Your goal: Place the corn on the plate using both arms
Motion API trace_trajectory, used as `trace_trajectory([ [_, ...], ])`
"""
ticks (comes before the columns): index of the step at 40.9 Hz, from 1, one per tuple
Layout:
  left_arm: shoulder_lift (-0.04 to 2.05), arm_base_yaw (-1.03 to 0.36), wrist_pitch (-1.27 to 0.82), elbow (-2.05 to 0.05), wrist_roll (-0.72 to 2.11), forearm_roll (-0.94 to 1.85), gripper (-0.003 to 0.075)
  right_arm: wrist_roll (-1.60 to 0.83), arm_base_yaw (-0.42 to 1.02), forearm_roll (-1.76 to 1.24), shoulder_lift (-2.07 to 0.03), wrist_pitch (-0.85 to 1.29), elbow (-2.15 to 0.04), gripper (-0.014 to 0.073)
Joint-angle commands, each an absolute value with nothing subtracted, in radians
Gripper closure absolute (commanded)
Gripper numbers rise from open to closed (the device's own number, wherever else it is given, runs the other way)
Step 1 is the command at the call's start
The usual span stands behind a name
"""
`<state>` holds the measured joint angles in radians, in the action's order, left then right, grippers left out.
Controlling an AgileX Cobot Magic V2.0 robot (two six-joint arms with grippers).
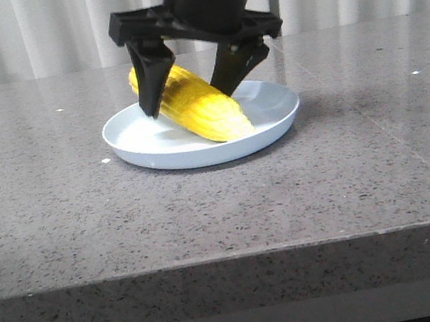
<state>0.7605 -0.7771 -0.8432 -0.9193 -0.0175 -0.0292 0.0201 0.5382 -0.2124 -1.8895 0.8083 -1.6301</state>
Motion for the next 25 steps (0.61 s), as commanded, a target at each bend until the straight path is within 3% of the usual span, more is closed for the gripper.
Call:
trace_trajectory([
  [1, 0.758, -0.785, -0.762, -0.946, -0.028, -0.029, 0.0283, 0.017, 0.537, -0.197, -1.762, 0.79, -1.671, -0.0051],
  [12, 0.758, -0.785, -0.762, -0.946, -0.028, -0.029, 0.0283, -0.044, 0.54, -0.141, -1.51, 0.873, -1.604, -0.0051],
  [25, 0.758, -0.785, -0.762, -0.946, -0.028, -0.029, 0.0283, -0.082, 0.54, -0.099, -1.132, 0.887, -1.338, -0.0051],
])
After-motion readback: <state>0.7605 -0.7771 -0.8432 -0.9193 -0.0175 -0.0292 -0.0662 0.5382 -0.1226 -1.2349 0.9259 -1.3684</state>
